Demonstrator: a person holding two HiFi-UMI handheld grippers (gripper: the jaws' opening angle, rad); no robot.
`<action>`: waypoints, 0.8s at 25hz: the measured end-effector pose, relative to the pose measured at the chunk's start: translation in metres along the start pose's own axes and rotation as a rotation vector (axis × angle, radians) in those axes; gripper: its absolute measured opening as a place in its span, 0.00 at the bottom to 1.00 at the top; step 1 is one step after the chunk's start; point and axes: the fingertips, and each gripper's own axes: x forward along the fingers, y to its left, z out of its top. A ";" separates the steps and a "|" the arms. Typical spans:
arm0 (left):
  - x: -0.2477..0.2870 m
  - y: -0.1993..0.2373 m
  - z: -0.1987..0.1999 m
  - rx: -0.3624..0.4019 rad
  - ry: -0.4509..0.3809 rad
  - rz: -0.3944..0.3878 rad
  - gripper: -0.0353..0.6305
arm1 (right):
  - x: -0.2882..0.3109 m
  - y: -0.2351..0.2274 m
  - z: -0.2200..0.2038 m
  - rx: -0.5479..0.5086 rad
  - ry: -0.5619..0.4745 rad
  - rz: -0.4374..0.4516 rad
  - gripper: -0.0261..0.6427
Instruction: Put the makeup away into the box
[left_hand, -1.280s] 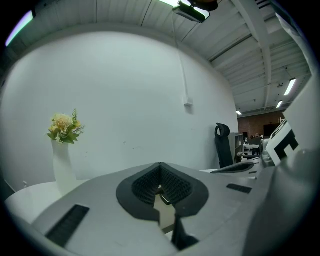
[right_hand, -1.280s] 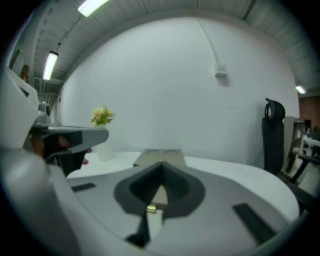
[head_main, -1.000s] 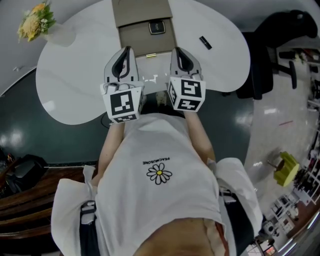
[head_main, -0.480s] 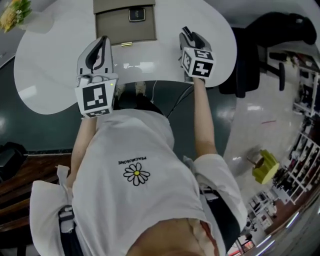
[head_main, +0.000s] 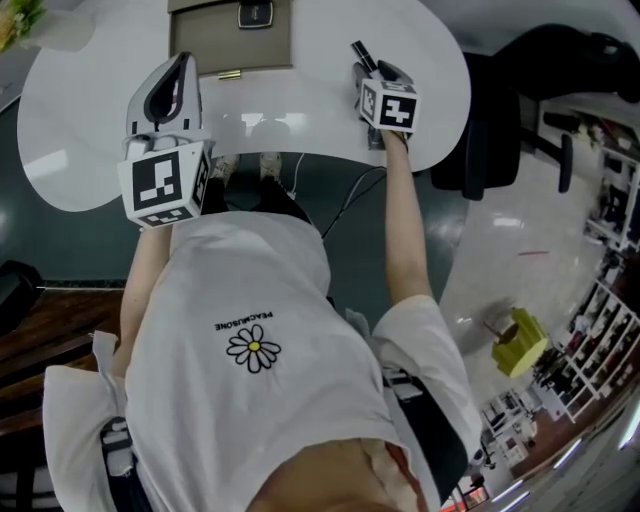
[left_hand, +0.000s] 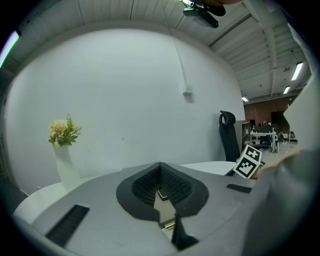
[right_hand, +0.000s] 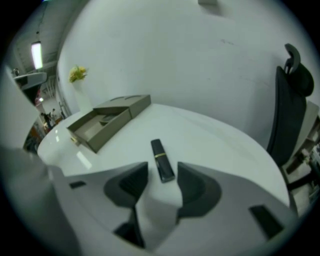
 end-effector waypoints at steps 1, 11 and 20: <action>0.000 -0.004 0.000 0.003 0.001 -0.002 0.08 | 0.001 -0.001 0.000 -0.008 -0.001 -0.002 0.32; -0.009 -0.015 0.005 0.019 -0.008 0.014 0.08 | 0.002 0.000 0.003 -0.080 -0.008 0.014 0.20; -0.018 -0.006 0.003 -0.009 -0.025 0.036 0.08 | -0.013 -0.003 0.010 -0.054 -0.022 -0.070 0.20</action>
